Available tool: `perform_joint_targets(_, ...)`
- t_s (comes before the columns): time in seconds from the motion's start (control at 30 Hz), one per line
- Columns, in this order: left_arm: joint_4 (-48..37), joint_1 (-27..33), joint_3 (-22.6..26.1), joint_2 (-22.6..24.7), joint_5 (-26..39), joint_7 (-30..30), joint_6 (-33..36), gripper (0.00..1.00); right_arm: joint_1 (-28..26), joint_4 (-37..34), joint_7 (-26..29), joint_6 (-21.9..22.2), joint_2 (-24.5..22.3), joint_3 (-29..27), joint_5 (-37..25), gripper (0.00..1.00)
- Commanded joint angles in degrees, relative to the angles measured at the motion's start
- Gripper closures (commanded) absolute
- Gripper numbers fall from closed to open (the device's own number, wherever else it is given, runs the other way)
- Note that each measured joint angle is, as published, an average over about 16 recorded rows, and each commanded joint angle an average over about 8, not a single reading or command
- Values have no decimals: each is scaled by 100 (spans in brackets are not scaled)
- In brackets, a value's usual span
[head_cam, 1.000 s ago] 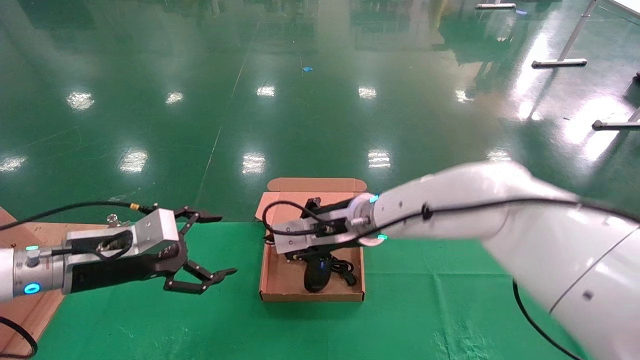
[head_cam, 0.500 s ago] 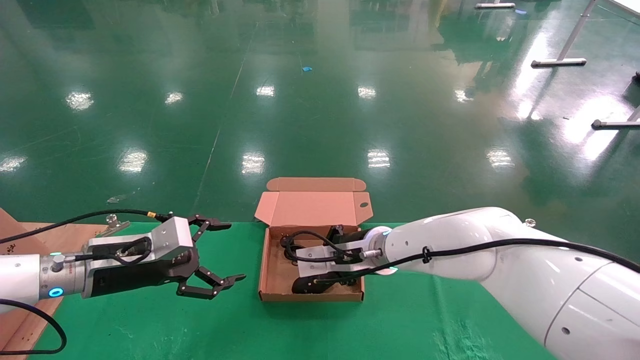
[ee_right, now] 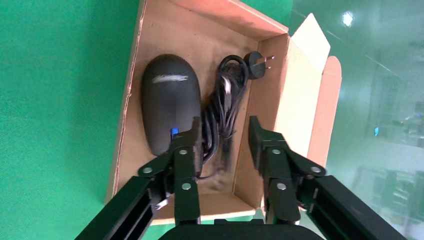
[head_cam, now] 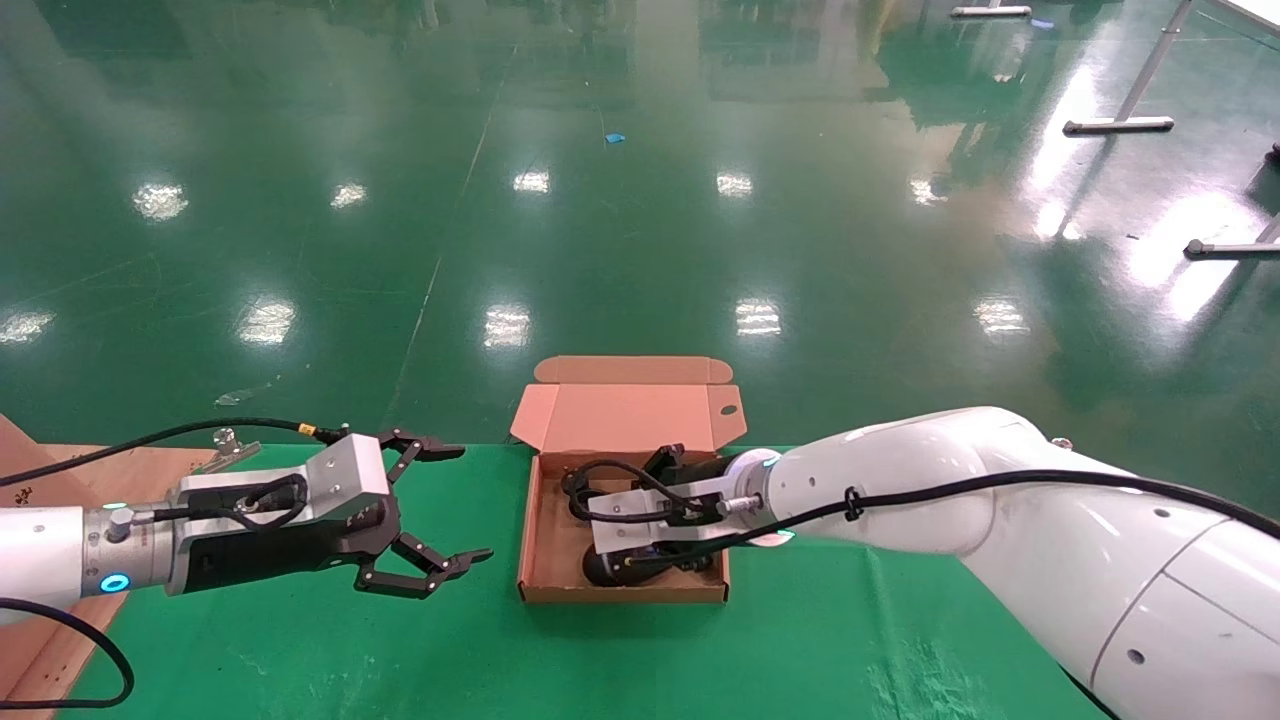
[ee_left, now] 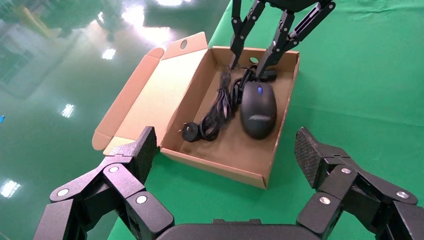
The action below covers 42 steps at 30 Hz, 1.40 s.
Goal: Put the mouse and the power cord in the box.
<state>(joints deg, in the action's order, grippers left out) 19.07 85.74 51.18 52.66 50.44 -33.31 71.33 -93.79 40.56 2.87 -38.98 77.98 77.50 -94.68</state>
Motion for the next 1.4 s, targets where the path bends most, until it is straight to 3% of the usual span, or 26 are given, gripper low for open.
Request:
perform_joint_targets(0.03,9,1,7,-1,5,-2,-11,0,-13,4,-6,-7,5,-2,-14,0)
perform_joint_targets(1.4,3689,-1635,-2376,-1193,-579,2979,969,0,2174,2233,531,-3158,-2901,-4154,3565,0)
